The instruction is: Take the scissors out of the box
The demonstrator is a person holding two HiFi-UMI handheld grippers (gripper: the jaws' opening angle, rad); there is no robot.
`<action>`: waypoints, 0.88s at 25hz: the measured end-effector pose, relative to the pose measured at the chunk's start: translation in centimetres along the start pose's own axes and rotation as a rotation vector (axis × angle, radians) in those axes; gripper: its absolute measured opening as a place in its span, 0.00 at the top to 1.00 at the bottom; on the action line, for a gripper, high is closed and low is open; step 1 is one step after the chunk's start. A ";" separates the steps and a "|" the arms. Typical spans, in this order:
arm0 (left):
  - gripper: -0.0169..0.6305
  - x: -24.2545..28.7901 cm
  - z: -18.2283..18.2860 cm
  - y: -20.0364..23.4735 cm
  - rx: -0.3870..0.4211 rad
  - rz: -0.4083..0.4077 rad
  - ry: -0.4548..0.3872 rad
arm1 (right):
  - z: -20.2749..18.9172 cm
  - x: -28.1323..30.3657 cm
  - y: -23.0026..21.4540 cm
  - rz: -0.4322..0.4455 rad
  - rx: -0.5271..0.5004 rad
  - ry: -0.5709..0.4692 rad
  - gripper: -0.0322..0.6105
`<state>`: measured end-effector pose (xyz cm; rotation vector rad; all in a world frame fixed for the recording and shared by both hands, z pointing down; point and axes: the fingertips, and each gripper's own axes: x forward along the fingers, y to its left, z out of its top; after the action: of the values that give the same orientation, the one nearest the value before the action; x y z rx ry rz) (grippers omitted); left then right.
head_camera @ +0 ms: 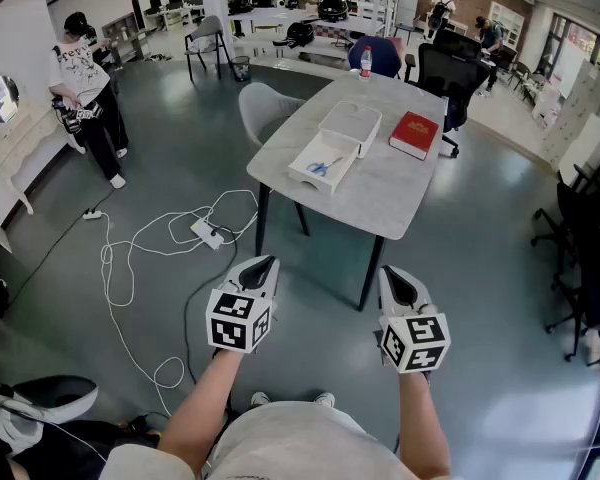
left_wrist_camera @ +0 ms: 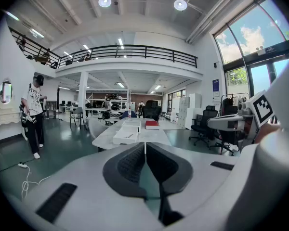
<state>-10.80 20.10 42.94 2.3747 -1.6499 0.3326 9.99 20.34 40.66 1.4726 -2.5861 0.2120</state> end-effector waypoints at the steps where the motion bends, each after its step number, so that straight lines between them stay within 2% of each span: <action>1: 0.95 0.2 -0.1 -0.2 0.003 -0.004 0.003 | -0.1 0.0 -0.2 -0.001 0.009 -0.001 0.94; 22: 0.94 4.1 -0.7 -3.8 0.014 -0.019 0.030 | -1.1 0.8 -4.6 0.058 0.021 0.007 0.94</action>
<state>-5.91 17.97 44.66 2.3818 -1.6163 0.3762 13.57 17.54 42.09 1.4018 -2.6310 0.2519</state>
